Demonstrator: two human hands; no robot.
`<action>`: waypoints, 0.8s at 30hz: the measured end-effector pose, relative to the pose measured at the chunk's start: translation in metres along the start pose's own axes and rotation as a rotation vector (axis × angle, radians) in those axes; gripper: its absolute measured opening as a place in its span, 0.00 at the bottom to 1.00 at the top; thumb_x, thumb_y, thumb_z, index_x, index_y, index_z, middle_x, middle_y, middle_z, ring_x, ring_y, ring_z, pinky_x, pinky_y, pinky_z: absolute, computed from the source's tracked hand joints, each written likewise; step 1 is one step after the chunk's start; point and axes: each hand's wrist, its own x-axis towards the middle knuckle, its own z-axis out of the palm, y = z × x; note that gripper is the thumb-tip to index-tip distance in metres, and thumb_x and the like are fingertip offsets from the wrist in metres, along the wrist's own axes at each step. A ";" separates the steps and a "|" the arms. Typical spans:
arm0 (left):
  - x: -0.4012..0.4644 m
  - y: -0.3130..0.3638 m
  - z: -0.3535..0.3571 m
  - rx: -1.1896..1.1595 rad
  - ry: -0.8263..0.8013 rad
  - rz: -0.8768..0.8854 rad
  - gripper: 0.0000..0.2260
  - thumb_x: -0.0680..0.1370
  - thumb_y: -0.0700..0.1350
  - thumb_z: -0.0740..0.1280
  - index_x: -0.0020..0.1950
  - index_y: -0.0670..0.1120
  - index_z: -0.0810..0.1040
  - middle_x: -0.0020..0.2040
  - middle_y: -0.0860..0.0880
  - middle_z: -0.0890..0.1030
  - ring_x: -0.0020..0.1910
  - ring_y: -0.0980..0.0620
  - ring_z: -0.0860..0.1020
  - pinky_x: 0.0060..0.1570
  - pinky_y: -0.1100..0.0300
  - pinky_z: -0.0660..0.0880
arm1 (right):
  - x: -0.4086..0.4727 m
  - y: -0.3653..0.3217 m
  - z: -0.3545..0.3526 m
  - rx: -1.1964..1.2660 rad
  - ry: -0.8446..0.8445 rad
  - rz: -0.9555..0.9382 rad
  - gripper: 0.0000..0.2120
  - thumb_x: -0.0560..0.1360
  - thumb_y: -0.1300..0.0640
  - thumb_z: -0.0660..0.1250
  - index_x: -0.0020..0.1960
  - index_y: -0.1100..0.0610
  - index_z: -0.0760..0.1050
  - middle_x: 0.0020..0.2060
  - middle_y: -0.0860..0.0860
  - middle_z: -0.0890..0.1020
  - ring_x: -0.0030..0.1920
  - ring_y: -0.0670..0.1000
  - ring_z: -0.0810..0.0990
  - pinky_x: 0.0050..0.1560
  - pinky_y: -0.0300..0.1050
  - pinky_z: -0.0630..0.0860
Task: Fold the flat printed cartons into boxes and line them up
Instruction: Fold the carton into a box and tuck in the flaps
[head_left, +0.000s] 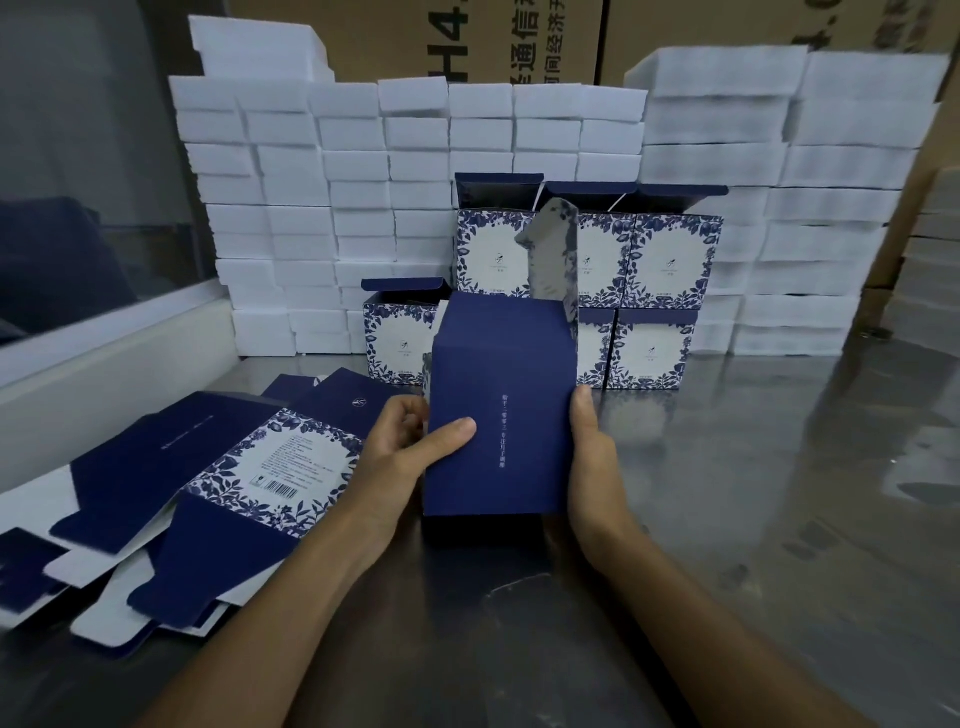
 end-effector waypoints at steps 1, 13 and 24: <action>-0.001 0.000 0.000 0.008 -0.004 0.000 0.24 0.60 0.54 0.80 0.49 0.49 0.75 0.52 0.46 0.84 0.50 0.48 0.84 0.43 0.57 0.80 | 0.000 0.000 -0.001 -0.012 0.005 -0.014 0.33 0.69 0.23 0.62 0.58 0.47 0.84 0.56 0.53 0.86 0.58 0.56 0.84 0.62 0.61 0.77; -0.011 -0.004 0.012 0.734 0.183 0.374 0.49 0.55 0.58 0.82 0.66 0.63 0.55 0.69 0.58 0.61 0.69 0.60 0.64 0.67 0.61 0.65 | 0.001 -0.001 -0.002 -0.234 0.192 -0.214 0.24 0.76 0.37 0.60 0.60 0.54 0.73 0.51 0.49 0.81 0.52 0.49 0.82 0.46 0.38 0.78; -0.009 -0.005 0.006 1.118 0.353 0.672 0.54 0.58 0.51 0.83 0.74 0.46 0.53 0.72 0.38 0.60 0.73 0.38 0.60 0.67 0.37 0.67 | -0.009 -0.001 0.017 -0.327 -0.070 -0.241 0.27 0.83 0.46 0.60 0.36 0.66 0.74 0.26 0.49 0.77 0.28 0.47 0.75 0.35 0.45 0.73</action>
